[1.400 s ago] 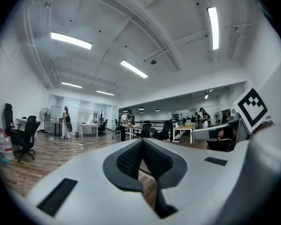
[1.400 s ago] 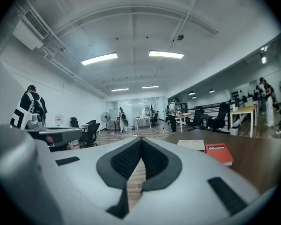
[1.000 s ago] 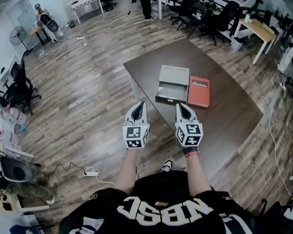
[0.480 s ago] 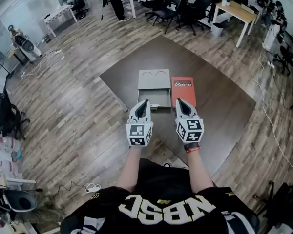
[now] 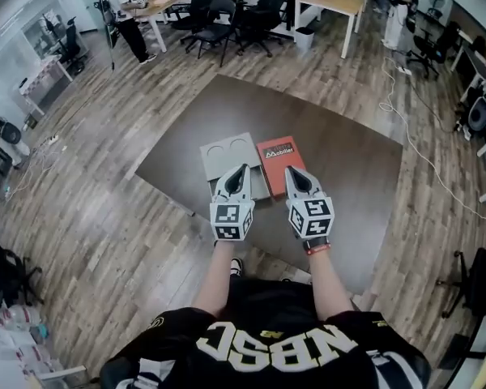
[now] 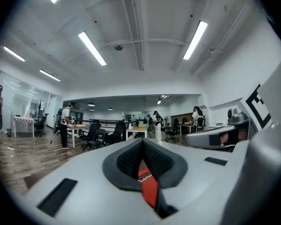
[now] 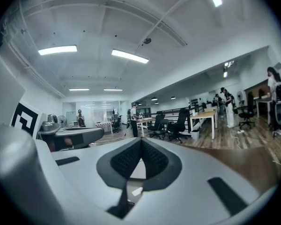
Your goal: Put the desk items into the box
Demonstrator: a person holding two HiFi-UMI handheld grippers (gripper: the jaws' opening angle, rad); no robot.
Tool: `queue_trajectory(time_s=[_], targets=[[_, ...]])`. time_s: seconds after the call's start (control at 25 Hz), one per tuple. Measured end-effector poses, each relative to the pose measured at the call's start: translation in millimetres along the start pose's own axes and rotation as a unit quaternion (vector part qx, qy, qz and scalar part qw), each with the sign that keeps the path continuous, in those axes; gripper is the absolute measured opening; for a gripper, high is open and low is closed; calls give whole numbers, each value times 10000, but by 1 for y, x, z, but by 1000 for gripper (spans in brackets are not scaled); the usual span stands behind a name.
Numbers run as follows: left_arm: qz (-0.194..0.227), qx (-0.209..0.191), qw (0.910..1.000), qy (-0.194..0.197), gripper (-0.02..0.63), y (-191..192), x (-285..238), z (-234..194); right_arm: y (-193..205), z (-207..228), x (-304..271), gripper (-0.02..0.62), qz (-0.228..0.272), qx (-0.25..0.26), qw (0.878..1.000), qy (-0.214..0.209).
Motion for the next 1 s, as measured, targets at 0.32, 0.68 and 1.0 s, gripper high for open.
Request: queue_trajectory(time_s=[0.32,0.68,1.0], targets=[[-149,43,9916,1282,15,14,-35,-1,16,8,1,8,-141,-334,9959,831],[-373,167,9732,2262,14,38,-72,32,44,38,20,32,-541,-802,9873,1257],[-635,276,9577,2792,15,60,-81,65,73,77,68,124,-1590,-557,9712,1682]])
Point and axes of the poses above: the fingertips, and each gripper's own axes: x backward along the fingers, z to its right, y out of its underside, the point moved 10 cm from there along x, backward along the fingers, and after that the axes turned 5 degrees about -x, right-handed, at the moved point
